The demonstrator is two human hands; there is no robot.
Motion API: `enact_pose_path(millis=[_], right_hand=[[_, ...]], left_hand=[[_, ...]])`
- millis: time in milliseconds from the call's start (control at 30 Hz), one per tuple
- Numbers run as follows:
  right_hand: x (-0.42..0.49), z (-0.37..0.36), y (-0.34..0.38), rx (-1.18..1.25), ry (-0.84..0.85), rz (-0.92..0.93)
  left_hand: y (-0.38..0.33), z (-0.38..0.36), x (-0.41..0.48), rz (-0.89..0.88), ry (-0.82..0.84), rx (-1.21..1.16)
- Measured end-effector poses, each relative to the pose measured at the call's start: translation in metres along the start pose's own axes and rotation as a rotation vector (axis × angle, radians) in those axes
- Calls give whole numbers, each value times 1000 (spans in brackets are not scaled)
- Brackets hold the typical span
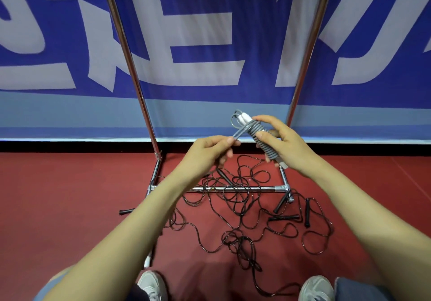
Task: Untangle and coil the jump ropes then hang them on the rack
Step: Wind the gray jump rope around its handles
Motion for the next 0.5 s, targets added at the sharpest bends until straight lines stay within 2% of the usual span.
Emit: enact_pose_path(millis=[133, 200, 300, 400, 500], right_hand=[[-1, 0, 8, 121, 74, 26], [-6, -2, 14, 182, 210, 46], [-19, -10, 20, 66, 488, 56], [-31, -25, 14, -74, 738, -111], [-36, -41, 3, -294, 836, -291]], left_hand=[[4, 7, -2, 84, 128, 118], [10, 11, -1, 107, 156, 251], [16, 22, 2, 79, 131, 528], [15, 23, 5, 89, 214, 624], [17, 10, 8, 73, 200, 749]])
Point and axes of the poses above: each hand's wrist, its own x-axis towards the middle knuckle, its own z-axis out of the back of the hand, y = z × x, the point moved 4 cm from there along x, towards the middle knuckle, and after that the axes turned 4 degrees about z, right-handed, at the moved point
